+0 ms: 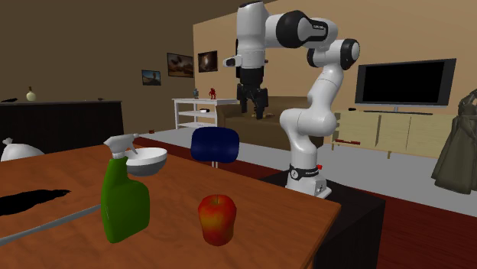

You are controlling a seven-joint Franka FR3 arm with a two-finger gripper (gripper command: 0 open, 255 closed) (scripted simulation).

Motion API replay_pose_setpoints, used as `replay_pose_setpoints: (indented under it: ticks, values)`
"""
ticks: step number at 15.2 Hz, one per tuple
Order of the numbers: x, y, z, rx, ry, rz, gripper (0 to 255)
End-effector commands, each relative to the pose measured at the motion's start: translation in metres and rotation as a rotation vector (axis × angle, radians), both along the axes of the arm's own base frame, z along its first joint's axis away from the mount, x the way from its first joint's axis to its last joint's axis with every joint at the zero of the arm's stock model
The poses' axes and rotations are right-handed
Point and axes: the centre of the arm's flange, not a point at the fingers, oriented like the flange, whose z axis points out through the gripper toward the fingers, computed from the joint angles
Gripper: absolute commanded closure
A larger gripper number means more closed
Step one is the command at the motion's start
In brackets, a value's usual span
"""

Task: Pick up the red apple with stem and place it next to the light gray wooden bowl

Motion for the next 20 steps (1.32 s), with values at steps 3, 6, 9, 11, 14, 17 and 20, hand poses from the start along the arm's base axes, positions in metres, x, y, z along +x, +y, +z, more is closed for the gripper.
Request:
replay_pose_setpoints:
  ticks: [3,6,9,11,14,17,20]
  values:
    - [0.019,0.013,-0.011,0.000,-0.004,0.028,0]
    - [0.047,0.034,-0.028,0.000,-0.011,0.069,0]
    - [0.074,0.055,-0.045,0.001,-0.017,0.110,0]
    - [0.092,0.070,-0.055,0.001,-0.022,0.138,0]
    - [0.118,0.094,-0.072,0.001,-0.028,0.179,0]
    - [0.143,0.118,-0.088,0.001,-0.034,0.221,0]
    - [0.167,0.144,-0.104,0.002,-0.041,0.262,0]
